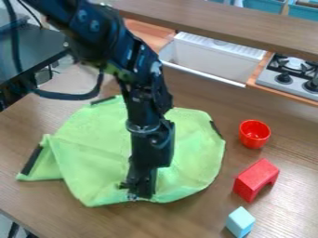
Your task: Unfold the cloth from the top left to the bottom right
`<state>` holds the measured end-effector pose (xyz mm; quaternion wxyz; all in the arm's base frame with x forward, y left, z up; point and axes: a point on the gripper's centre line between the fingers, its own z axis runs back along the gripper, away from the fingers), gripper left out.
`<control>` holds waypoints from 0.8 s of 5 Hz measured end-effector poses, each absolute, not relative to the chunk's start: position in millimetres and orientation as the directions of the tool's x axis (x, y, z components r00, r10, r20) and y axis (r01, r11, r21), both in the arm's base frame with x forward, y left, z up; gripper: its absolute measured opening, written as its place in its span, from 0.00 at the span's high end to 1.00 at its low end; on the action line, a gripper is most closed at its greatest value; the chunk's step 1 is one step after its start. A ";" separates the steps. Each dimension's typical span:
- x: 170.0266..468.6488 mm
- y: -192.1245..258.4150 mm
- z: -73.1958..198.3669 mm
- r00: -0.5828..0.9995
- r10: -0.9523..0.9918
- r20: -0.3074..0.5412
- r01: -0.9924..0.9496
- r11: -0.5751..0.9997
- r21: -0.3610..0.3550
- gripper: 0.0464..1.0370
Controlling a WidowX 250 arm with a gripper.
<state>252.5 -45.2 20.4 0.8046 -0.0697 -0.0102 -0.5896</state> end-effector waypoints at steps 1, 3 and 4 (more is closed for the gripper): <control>255.0 -50.7 28.7 0.331 -0.938 0.108 0.939 0.315 -0.138 0.99; 252.8 -58.2 26.4 0.335 -0.936 0.105 0.929 0.310 -0.200 0.99; 251.2 -62.2 24.5 0.320 -0.940 0.114 0.933 0.292 -0.211 0.99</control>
